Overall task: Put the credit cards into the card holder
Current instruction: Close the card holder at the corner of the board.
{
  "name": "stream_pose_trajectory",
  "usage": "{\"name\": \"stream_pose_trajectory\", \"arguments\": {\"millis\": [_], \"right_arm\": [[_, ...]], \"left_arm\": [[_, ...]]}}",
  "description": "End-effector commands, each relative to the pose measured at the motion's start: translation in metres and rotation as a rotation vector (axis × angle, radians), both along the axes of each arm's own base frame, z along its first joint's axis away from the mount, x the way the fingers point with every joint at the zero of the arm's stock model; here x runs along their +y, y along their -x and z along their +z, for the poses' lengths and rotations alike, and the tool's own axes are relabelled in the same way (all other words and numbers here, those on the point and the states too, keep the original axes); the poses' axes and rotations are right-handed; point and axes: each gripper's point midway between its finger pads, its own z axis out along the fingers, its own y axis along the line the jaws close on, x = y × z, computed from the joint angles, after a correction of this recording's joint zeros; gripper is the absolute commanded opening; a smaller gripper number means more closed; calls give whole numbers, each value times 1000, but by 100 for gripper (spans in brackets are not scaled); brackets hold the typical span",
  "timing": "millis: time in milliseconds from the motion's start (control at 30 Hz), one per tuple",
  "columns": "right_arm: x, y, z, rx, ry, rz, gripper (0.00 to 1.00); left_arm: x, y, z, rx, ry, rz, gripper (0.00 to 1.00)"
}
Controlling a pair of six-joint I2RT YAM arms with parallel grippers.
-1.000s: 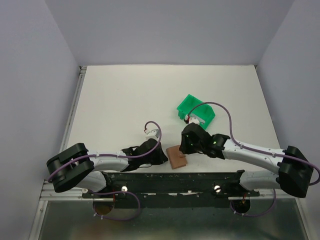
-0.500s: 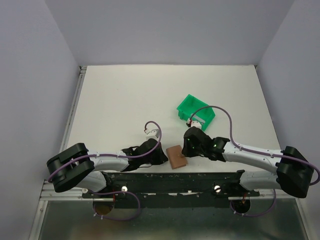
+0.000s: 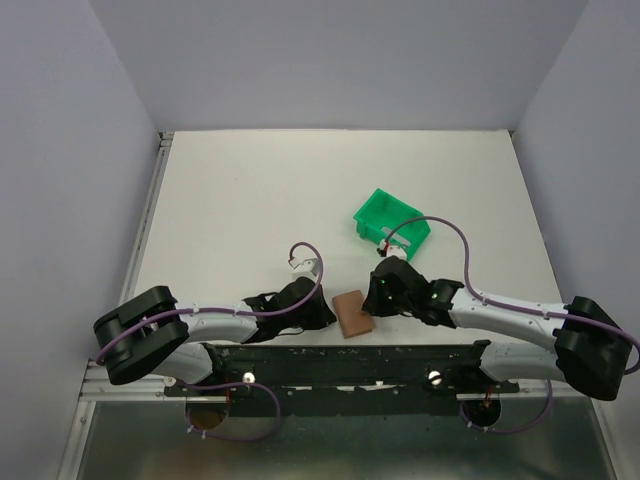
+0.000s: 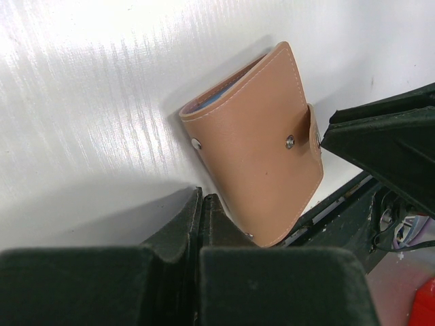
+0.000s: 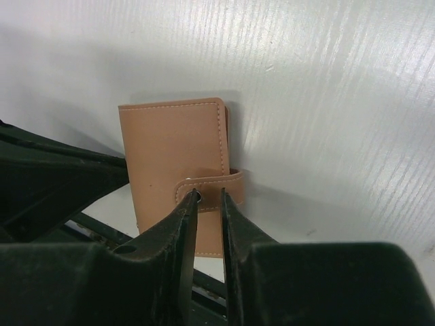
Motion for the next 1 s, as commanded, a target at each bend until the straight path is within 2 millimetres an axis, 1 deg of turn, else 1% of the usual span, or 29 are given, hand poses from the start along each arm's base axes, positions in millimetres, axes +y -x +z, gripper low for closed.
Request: {"name": "stream_pose_trajectory", "arguments": {"millis": [0, 967], "right_arm": [[4, 0, 2, 1, -54, -3, 28], [17, 0, -8, 39, -93, 25, 27]], "left_arm": [[-1, 3, -3, 13, -3, -13, 0], [-5, 5, -5, 20, -3, -28, 0]]}}
